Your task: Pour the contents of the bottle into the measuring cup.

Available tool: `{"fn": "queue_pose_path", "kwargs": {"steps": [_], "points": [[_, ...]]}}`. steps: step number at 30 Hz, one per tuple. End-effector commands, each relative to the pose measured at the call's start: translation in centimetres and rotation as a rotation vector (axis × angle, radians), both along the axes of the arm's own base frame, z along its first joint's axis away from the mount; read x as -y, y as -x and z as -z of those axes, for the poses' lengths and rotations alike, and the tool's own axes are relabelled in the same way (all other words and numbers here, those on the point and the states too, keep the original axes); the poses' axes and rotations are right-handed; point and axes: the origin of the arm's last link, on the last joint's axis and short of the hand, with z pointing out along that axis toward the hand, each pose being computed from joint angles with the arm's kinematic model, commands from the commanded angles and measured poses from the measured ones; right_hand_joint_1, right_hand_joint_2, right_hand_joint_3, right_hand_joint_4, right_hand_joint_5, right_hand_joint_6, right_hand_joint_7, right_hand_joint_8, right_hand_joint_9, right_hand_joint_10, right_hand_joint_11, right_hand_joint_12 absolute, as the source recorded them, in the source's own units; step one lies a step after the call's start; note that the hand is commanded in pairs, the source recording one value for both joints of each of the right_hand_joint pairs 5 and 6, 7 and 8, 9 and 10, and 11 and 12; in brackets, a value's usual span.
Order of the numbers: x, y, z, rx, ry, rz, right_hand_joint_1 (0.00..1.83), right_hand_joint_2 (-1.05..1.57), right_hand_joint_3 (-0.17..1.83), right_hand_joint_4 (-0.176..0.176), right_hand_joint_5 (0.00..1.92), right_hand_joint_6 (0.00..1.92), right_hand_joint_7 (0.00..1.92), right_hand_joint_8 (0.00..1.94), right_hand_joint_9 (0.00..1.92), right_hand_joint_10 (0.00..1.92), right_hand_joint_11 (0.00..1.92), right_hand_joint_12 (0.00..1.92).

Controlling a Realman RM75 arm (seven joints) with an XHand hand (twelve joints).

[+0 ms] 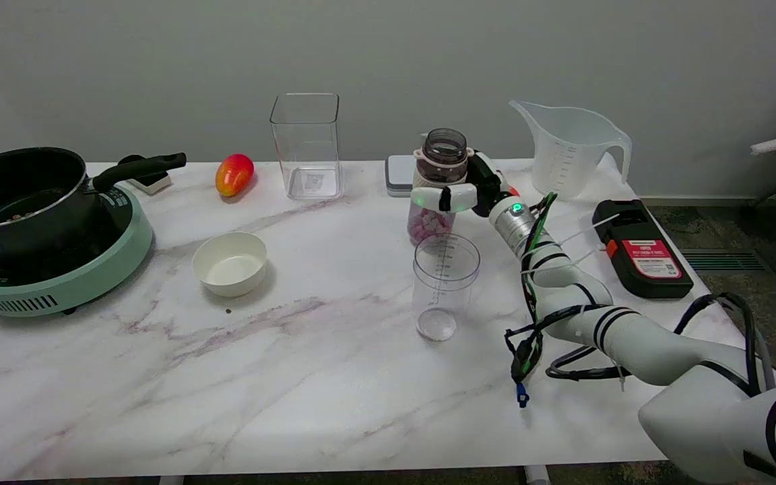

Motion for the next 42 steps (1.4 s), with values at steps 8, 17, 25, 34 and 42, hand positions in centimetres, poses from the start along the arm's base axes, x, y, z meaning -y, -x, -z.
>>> {"fn": "queue_pose_path", "kwargs": {"steps": [8,17,25,34,42], "points": [[-3.3,-6.9,-5.6,-0.149,-0.009,-0.165,1.45,0.77,0.61,0.0,1.43,1.43,1.32,1.32,1.21,1.21,1.05,1.05],[-8.3,-7.7,-9.4,-0.247,0.076,-0.165,1.46,0.87,0.58,0.0,1.49,1.49,1.37,1.37,1.25,1.25,1.1,1.1],[-13.0,-8.3,-12.4,-0.314,0.189,-0.171,1.45,0.91,0.56,0.0,1.5,1.5,1.38,1.38,1.27,1.27,1.11,1.11],[-16.7,-10.8,-13.8,-0.407,0.265,-0.229,1.45,0.95,0.55,0.0,1.52,1.52,1.39,1.39,1.29,1.29,1.12,1.12],[-18.7,-11.2,-12.6,-0.432,0.261,-0.26,1.45,0.99,0.53,0.0,1.55,1.55,1.41,1.41,1.3,1.3,1.14,1.14]]}}
